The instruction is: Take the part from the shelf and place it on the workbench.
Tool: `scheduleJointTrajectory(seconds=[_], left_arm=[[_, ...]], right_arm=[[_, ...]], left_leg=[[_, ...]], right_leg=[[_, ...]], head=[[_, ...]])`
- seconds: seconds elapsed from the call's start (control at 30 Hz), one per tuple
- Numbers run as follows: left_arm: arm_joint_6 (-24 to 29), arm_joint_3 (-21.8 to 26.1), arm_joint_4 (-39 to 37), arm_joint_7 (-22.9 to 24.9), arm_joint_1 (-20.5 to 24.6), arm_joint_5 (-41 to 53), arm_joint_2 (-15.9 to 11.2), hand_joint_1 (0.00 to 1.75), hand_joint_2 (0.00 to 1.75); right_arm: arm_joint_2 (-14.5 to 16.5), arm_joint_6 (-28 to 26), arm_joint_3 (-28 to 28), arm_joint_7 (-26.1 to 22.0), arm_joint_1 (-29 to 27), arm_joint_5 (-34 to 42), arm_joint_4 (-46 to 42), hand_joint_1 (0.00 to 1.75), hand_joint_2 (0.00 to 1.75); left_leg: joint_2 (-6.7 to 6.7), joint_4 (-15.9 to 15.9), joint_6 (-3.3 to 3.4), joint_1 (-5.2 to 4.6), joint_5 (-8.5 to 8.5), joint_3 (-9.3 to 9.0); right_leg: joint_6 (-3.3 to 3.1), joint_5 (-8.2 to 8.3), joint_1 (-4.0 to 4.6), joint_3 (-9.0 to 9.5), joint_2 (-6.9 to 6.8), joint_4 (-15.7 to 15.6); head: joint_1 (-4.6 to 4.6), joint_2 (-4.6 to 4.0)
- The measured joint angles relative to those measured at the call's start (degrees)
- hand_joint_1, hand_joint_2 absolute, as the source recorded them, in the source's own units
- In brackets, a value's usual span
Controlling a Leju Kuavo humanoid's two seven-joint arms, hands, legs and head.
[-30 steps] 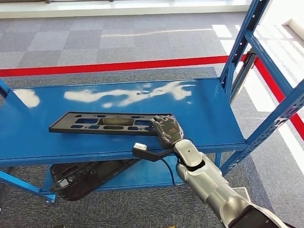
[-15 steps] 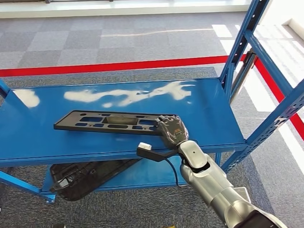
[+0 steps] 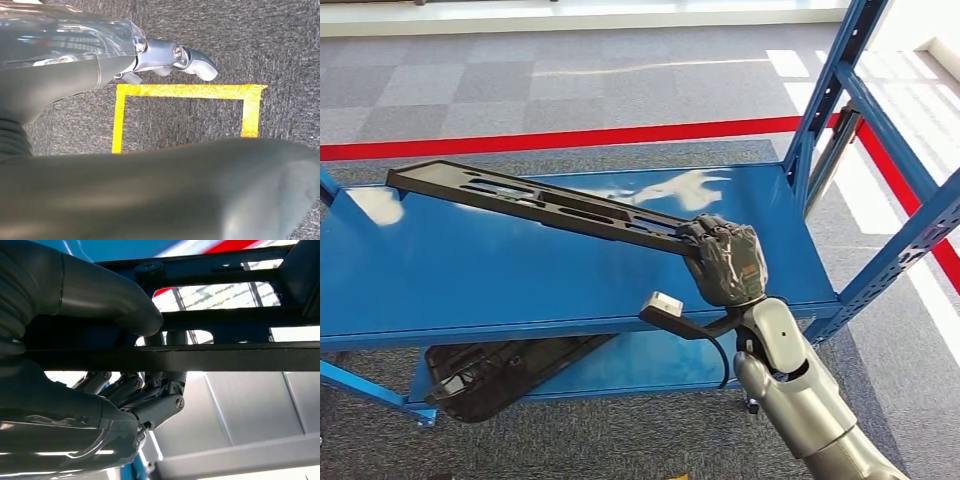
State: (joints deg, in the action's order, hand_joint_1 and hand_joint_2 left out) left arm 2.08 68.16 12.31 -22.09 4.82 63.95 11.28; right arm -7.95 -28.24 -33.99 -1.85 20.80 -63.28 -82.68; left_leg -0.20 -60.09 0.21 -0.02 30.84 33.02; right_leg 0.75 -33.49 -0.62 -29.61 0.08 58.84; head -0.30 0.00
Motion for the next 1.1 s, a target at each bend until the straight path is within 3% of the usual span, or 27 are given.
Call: scheduleJointTrajectory(seconds=[0.23, 0.37, 0.57, 0.73, 0.9, 1.1], left_arm=[[0.46, 0.56, 0.00, -0.45, -0.20, -0.94, 0.00, 0.00, 1.75], [1.15, 0.91, 0.00, -1.39, -0.28, -1.02, 0.00, 0.00, 1.75], [2.92, 0.98, 0.00, -1.46, -0.30, -0.91, 0.00, 0.00, 1.75], [2.62, 1.15, 0.00, -2.21, -0.31, -1.44, 0.00, 0.00, 1.75], [2.58, 1.84, 0.00, -3.01, -0.40, -1.99, 0.00, 0.00, 1.75], [2.60, 2.39, 0.00, -3.45, -0.43, -2.15, -0.02, 0.00, 1.75]], right_arm=[[-4.70, -3.94, 4.96, -5.65, -7.76, 10.61, -16.07, 1.75, 1.75], [-6.71, -1.97, 6.83, -10.99, -12.00, 21.98, -23.83, 1.75, 1.75], [-8.01, 10.06, 8.12, -18.41, -16.48, 44.23, -31.75, 1.75, 1.75], [-8.05, 27.11, 8.75, -21.23, -19.99, 62.52, -34.79, 1.75, 1.75], [-8.10, 37.45, 8.91, -21.23, -23.27, 70.05, -36.18, 1.75, 1.75], [-8.17, 41.89, 8.89, -20.37, -25.56, 72.47, -36.41, 1.75, 1.75]], left_leg=[[0.00, 0.00, 0.00, -0.01, 0.01, 0.01], [0.00, 0.00, 0.00, 0.00, 0.02, 0.01], [0.00, 0.01, 0.00, 0.01, 0.01, 0.00], [0.00, 0.01, 0.00, 0.01, 0.01, 0.00], [0.00, 0.01, 0.00, 0.00, 0.03, 0.01], [0.00, 0.01, 0.02, -0.01, 0.03, -0.01]], right_leg=[[0.00, 0.00, 0.00, -0.01, -0.01, -0.01], [0.01, -0.01, 0.00, -0.01, 0.00, -0.01], [0.00, -0.01, 0.01, 0.00, 0.00, -0.01], [0.02, -0.02, 0.01, 0.03, -0.01, -0.01], [0.04, -0.03, 0.00, 0.02, -0.01, -0.01], [0.04, -0.04, 0.00, 0.03, -0.01, -0.01]], head=[[0.01, 0.00], [0.01, 0.00], [0.00, 0.00], [0.03, 0.00], [0.04, 0.00], [0.04, 0.00]])
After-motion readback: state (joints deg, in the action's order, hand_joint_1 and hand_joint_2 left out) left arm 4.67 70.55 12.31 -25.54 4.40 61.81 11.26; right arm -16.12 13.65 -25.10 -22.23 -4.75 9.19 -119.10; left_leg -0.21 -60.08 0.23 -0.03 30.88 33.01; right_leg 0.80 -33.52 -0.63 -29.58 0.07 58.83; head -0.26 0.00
